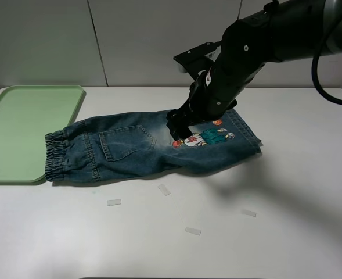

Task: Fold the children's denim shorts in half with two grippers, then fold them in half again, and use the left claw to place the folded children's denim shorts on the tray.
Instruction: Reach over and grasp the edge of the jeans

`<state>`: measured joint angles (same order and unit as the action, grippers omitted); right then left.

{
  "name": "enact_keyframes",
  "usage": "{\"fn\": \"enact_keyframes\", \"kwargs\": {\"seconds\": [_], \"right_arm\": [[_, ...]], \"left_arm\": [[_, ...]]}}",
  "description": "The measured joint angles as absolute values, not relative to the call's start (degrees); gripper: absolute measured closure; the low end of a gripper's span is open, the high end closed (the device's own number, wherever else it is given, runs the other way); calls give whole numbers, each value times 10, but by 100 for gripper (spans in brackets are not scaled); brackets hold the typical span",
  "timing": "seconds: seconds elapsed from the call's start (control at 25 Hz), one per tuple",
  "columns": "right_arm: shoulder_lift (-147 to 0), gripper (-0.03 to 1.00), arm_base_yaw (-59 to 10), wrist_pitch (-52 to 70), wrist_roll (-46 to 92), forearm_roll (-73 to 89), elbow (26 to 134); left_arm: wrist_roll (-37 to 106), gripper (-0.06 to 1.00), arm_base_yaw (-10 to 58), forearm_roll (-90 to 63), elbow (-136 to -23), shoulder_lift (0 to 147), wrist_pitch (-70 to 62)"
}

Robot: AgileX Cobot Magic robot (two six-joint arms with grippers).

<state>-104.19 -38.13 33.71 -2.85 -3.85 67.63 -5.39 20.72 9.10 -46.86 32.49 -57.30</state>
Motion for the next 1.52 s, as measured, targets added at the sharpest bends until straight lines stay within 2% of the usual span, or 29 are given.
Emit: {"fn": "enact_keyframes", "kwargs": {"seconds": [0.32,0.52,0.92,1.52], "right_arm": [[-1042,27,-381,351,-38,-26,676],[-1042,27,-381,356,-38,-26,676],[-1042,27,-381,365,-38,-38,676],[-1042,27,-381,390,-38,-44,676]], "left_arm": [[-53,-4,207,46,-401,107,-598],[-43,-4,207,18,-360,30,-601],[-43,-2,207,-5,-283,12,-604],[-16,-1,207,-5,-282,12,-604]]}}
